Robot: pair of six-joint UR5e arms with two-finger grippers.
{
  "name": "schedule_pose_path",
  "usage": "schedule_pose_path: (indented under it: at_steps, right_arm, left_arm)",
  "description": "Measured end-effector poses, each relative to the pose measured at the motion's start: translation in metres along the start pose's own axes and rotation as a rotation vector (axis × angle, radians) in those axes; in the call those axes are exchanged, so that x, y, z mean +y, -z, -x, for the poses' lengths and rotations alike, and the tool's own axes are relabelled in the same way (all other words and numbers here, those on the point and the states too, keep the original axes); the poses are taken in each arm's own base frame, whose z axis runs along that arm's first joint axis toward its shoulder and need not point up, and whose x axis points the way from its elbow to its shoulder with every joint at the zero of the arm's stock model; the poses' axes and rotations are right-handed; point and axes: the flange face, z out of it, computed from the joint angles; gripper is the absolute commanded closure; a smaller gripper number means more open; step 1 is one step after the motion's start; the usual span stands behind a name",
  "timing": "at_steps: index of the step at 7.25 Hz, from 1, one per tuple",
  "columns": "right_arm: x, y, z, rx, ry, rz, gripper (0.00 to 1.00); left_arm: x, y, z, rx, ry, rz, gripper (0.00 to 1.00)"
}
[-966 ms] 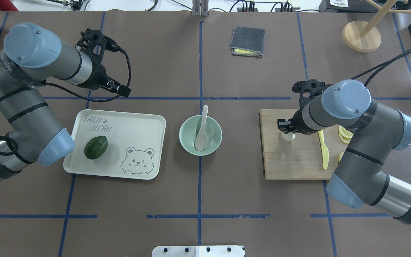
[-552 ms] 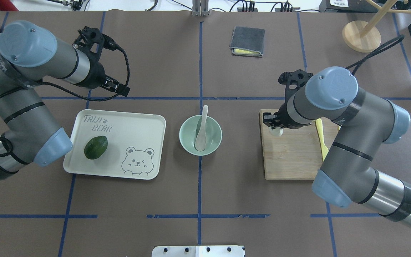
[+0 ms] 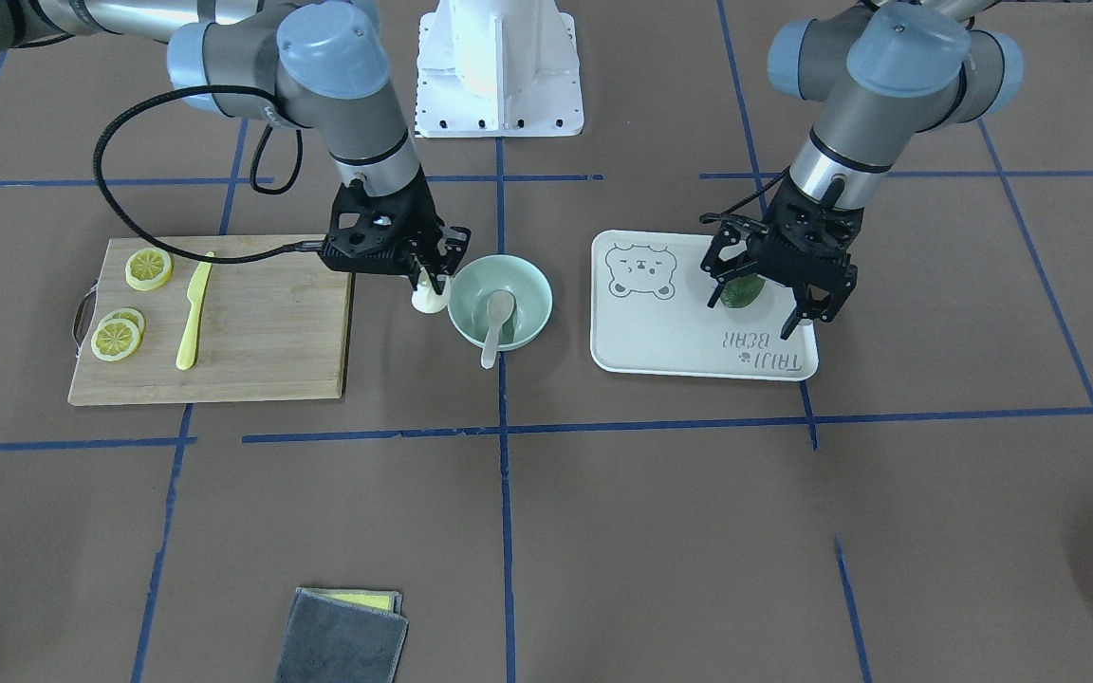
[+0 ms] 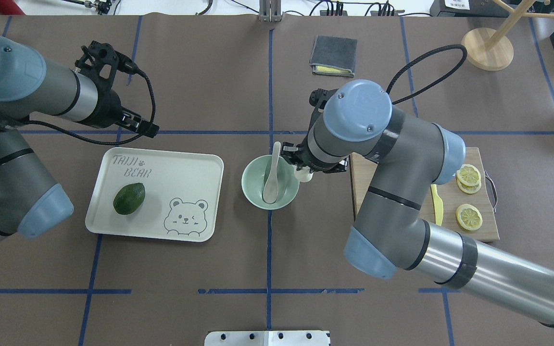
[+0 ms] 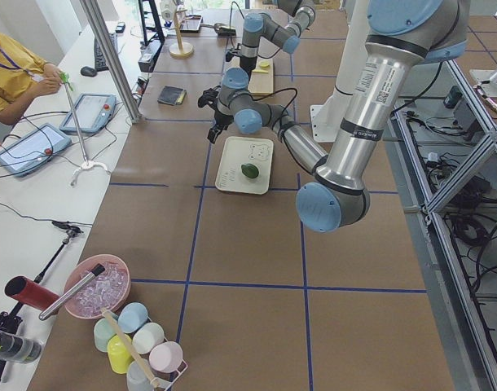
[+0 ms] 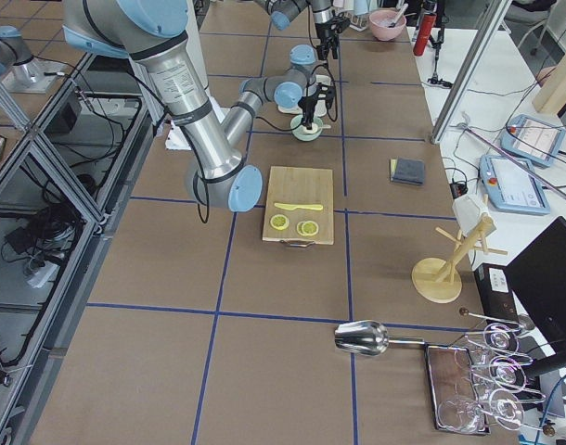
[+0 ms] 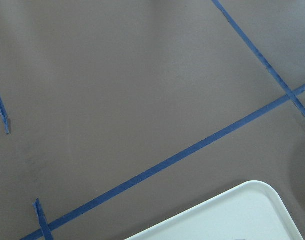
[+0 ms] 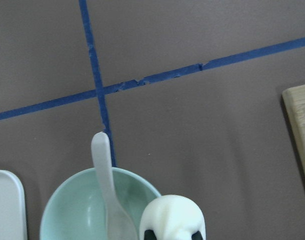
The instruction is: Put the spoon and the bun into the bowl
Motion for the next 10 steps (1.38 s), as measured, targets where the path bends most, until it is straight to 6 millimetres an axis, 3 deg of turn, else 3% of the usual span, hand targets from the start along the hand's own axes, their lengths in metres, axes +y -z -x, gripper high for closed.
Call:
schedule_pose_path:
  at_steps: [3,5,6,7,8,9,10]
  right_arm:
    - [0.018,-0.011,0.034,-0.003,-0.018,0.006,0.46]
    - [0.024,-0.018,0.039,0.003,-0.018,0.011,0.13]
    - [0.026,-0.019,0.039,0.004,-0.018,0.014,0.01]
    - [0.027,-0.019,0.039,0.003,-0.019,0.015,0.00]
    - [0.027,-0.015,0.036,-0.004,-0.019,0.014,0.00]
    - [0.023,-0.005,0.020,-0.012,-0.020,0.010,0.00]
    - [0.009,0.012,-0.017,-0.015,-0.020,0.008,0.00]
  left_arm:
    - [0.000,0.001,0.000,0.000,0.000,-0.003,0.10]
    - [0.000,0.001,0.000,0.000,0.001,-0.003,0.10]
    - [0.000,0.002,0.000,0.000,0.000,-0.003,0.10]
    - [0.000,0.002,0.000,-0.001,0.001,-0.003,0.10]
    - [0.002,0.004,0.006,-0.007,0.003,-0.005,0.10]
    - [0.010,0.007,0.026,-0.029,-0.022,0.003,0.10]
    - [0.021,0.009,0.057,-0.066,-0.076,0.020,0.09]
